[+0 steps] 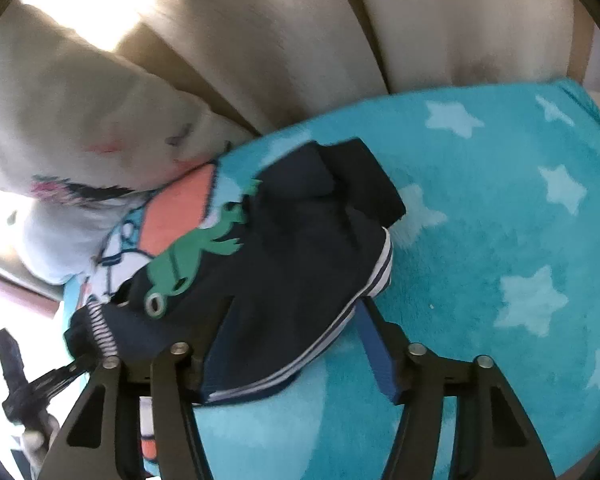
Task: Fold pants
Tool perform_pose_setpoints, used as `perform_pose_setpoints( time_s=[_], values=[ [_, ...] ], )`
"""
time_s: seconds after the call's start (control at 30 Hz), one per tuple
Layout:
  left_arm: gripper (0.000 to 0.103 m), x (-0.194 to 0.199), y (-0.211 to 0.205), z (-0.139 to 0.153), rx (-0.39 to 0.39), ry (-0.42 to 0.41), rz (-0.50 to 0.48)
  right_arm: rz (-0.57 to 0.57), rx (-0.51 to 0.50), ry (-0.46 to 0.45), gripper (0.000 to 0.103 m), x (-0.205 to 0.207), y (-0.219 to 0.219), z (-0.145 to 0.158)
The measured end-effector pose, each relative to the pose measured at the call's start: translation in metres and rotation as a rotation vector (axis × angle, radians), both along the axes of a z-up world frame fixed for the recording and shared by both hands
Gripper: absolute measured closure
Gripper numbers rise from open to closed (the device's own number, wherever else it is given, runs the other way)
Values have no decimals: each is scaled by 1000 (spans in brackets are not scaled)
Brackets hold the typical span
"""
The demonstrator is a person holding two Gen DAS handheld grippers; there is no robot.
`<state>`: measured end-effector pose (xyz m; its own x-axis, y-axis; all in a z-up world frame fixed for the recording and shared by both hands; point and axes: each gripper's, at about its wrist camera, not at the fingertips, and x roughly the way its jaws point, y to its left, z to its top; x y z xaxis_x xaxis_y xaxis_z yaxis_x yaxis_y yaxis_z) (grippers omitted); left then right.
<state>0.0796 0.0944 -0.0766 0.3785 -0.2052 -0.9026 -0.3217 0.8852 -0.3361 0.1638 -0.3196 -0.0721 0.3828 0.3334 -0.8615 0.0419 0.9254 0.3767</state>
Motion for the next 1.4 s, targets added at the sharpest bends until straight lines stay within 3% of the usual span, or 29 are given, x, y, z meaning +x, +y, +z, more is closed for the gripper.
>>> perform_pose_setpoints(
  time_s=[0.03, 0.07, 0.13, 0.37, 0.5, 0.57, 0.7, 0.83, 0.9, 0.93, 0.97, 1.03, 1.13, 1.27, 1.4],
  values=[
    [90, -1, 1, 2, -10, -3, -1, -14, 11, 16, 59, 4, 0, -6],
    [91, -2, 3, 4, -22, -6, 0, -21, 25, 27, 80, 6, 1, -11],
    [91, -3, 8, 10, -51, -14, 4, -32, 44, 52, 92, 9, 0, -15],
    [94, -5, 28, 22, -183, -51, 51, -21, 42, 0, 98, 5, 1, 11],
    [94, 21, 47, 24, -278, -55, 102, -20, 58, -38, 98, 23, 7, 35],
    [94, 36, 56, 27, -289, -53, 130, -17, 41, -59, 98, 41, 16, 46],
    [93, 80, 81, 34, -191, -81, 206, -17, -34, -107, 98, 88, 38, 62],
    [90, 101, 105, 22, -123, -37, 276, -72, -152, -104, 97, 130, 53, 54],
    [88, 93, 106, 27, -127, -72, 256, -72, -175, -92, 94, 129, 56, 54],
    [82, 88, 106, 30, -117, -79, 245, -59, -160, -103, 84, 124, 57, 56],
    [75, 83, 105, 31, -102, -79, 238, -34, -150, -122, 63, 114, 59, 59],
    [66, 72, 102, 33, -78, -88, 219, -4, -170, -145, 47, 98, 61, 61],
    [54, 54, 92, 27, -39, -81, 193, -10, -186, -136, 47, 79, 50, 55],
    [53, 37, 75, 1, -40, -34, 155, -86, -167, -89, 43, 59, 20, 40],
    [50, 11, 78, -23, -102, 1, 176, -131, -134, -49, 40, 37, -6, 20]
  ],
)
